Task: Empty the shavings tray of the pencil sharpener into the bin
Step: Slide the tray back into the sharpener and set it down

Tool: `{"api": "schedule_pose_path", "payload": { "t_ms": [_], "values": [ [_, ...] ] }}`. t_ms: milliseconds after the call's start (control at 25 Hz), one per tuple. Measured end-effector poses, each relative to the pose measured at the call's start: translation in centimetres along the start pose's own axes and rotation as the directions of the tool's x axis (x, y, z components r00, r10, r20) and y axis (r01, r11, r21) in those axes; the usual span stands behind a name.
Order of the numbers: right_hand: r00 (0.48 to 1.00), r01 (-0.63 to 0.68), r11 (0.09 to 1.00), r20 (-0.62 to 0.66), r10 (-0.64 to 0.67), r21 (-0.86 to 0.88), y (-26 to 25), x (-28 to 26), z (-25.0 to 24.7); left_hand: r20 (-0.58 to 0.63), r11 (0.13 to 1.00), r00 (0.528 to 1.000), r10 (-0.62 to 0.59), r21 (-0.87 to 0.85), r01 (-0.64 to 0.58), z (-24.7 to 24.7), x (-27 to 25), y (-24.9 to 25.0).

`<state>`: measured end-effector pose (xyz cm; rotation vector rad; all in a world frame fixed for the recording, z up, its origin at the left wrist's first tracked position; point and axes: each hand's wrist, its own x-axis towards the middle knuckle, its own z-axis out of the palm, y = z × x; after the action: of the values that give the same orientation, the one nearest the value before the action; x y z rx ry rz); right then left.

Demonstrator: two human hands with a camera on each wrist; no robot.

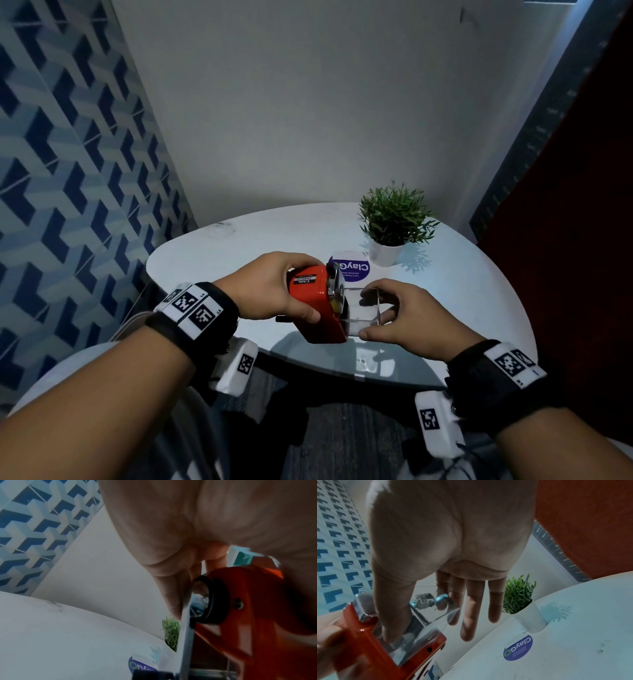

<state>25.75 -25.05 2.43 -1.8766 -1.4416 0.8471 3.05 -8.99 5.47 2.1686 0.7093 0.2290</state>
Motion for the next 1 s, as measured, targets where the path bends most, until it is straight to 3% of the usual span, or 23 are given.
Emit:
{"api": "schedule_pose_path", "payload": {
  "t_ms": [80,240,440,640,760,920,1000],
  "values": [
    [1.0,-0.013,1.0,0.015,0.013,-0.019,0.6,0.4,0.4,-0.001,1.0,1.0,0.001,-0.013,-0.001,0.3,0.0,0.2],
    [0.981,-0.054,0.998,0.186,0.059,-0.033,1.3,0.6,1.7,-0.025,1.0,1.0,0.007,-0.001,-0.007,0.8,0.2,0.4],
    [0.98,-0.106,0.964,0.192,0.059,0.243,0.1,0.9,3.9,-0.056,0.999,0.998,0.029,-0.044,-0.032,1.0,0.3,0.4],
    [0.959,-0.067,0.946,0.283,-0.027,0.317,-0.6,0.3,6.1,0.017,0.997,0.999,0.047,-0.063,-0.046,1.8,0.3,0.3],
    [0.986,-0.007,0.953,0.159,-0.043,0.303,-0.2,0.8,5.1,0.051,0.997,0.998,0.031,-0.071,-0.027,1.0,0.2,0.3],
    [0.99,0.138,0.986,-0.029,-0.135,0.095,-1.2,0.8,4.4,0.08,0.996,0.994,0.074,-0.062,-0.069,1.0,0.1,-0.3],
    [0.99,0.114,0.991,-0.087,-0.108,0.067,-1.9,0.4,4.9,0.074,0.996,0.993,0.088,0.025,-0.09,1.4,0.3,-0.5]
  ]
}}
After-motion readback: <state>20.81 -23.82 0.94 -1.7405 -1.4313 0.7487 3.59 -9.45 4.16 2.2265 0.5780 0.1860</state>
